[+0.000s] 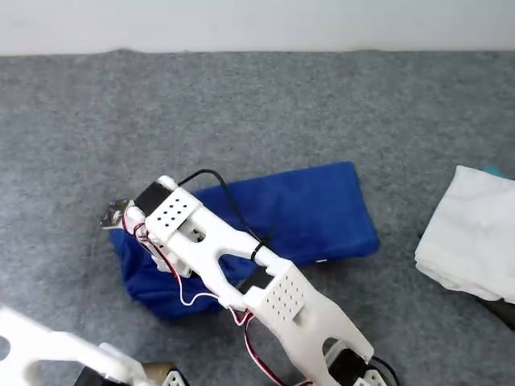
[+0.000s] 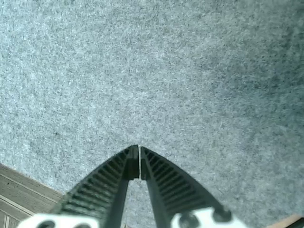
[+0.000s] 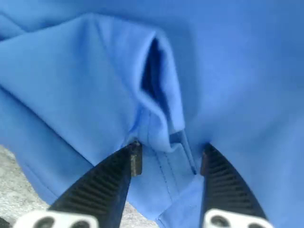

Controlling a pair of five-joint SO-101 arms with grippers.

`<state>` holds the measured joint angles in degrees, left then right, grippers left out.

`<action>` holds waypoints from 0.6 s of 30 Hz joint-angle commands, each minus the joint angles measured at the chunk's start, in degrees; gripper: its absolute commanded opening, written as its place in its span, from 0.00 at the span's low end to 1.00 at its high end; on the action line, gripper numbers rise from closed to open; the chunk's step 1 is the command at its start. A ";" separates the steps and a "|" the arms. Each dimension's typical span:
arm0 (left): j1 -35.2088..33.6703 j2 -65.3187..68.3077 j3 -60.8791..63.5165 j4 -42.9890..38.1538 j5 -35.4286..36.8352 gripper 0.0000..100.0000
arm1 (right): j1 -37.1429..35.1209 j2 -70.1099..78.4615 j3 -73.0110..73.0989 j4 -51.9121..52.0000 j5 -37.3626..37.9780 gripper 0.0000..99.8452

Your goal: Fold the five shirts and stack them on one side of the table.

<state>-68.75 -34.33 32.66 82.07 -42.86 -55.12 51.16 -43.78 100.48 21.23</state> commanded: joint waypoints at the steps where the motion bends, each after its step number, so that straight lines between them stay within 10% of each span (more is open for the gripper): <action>1: 0.00 -1.85 -0.40 -0.79 -0.09 0.02 | -0.13 -0.75 -2.81 2.24 -0.09 0.08; 18: 0.26 -1.85 -0.40 -0.79 -0.09 0.02 | 3.82 -9.19 -2.73 2.33 1.85 0.04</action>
<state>-68.75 -34.33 32.66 82.07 -42.86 -52.40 45.45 -43.78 100.48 22.46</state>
